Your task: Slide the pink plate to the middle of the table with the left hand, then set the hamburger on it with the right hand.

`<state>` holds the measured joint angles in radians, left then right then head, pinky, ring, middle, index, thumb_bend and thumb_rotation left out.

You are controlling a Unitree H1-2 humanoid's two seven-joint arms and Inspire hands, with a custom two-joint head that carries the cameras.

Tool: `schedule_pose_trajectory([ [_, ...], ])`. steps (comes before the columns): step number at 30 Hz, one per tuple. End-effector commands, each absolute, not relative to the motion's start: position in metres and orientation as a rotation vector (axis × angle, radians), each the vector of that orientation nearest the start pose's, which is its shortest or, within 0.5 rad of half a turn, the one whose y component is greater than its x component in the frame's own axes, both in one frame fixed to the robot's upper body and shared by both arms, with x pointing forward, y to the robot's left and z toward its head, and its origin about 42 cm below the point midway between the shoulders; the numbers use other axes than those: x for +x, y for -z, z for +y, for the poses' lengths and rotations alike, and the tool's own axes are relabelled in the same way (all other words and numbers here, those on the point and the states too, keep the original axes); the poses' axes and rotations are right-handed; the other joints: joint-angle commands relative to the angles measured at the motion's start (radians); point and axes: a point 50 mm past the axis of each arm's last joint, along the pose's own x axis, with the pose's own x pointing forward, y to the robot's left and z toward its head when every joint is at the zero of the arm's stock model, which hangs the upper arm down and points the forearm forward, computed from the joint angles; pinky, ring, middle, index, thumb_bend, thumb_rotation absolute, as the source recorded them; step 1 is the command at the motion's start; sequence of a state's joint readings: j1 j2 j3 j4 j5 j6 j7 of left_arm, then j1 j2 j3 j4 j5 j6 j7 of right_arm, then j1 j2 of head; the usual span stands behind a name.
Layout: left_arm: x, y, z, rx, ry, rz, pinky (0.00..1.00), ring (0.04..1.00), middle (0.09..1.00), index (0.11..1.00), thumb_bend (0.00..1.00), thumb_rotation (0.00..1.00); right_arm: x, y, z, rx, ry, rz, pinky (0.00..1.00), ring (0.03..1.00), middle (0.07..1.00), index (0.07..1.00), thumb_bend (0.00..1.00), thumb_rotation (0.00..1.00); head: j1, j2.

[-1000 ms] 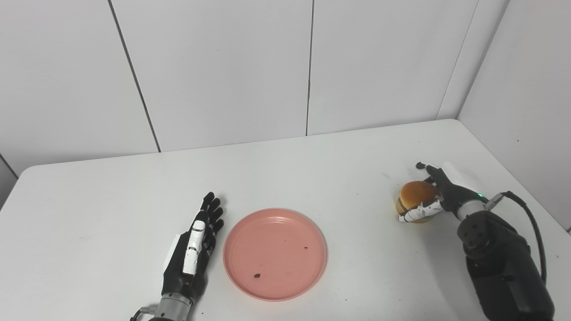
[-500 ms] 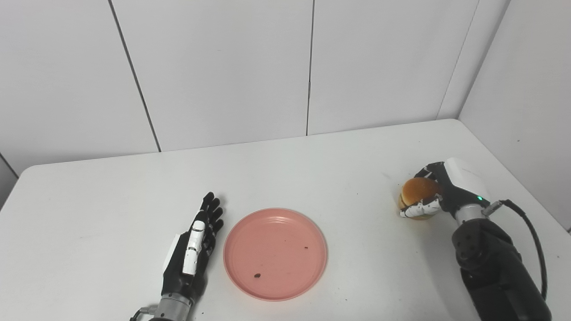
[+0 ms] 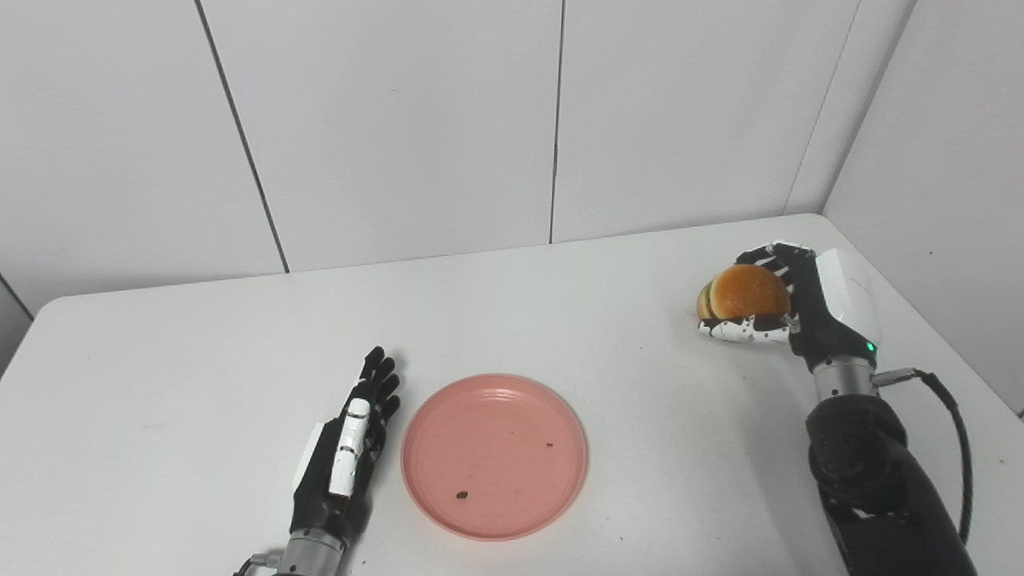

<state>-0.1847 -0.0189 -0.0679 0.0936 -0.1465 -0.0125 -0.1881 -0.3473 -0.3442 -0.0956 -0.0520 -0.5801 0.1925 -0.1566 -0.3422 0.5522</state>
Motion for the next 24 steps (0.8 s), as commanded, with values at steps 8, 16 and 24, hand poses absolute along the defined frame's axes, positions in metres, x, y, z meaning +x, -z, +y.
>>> schedule_pose_trajectory([
  [8, 0.316, -0.092, 0.155, -0.173, 0.265, 0.035, 1.00, 1.000, 1.000, 1.000, 0.48, 1.00, 0.368, -0.278, -0.290, -0.759, 0.357, -0.508, 0.17, 0.254, 0.443, 0.511, 0.52, 0.00, 0.059, 0.004],
  [16, 0.311, -0.094, 0.145, -0.169, 0.274, 0.052, 1.00, 1.000, 1.000, 1.000, 0.51, 1.00, 0.356, -0.286, -0.268, -0.758, 0.265, -0.583, 0.20, 0.280, 0.459, 0.507, 0.52, 0.00, 0.146, 0.003],
  [24, 0.310, -0.094, 0.136, -0.150, 0.283, 0.053, 1.00, 1.000, 1.000, 1.000, 0.51, 1.00, 0.352, -0.282, -0.247, -0.724, 0.132, -0.608, 0.23, 0.305, 0.454, 0.502, 0.52, 0.00, 0.189, -0.003],
])
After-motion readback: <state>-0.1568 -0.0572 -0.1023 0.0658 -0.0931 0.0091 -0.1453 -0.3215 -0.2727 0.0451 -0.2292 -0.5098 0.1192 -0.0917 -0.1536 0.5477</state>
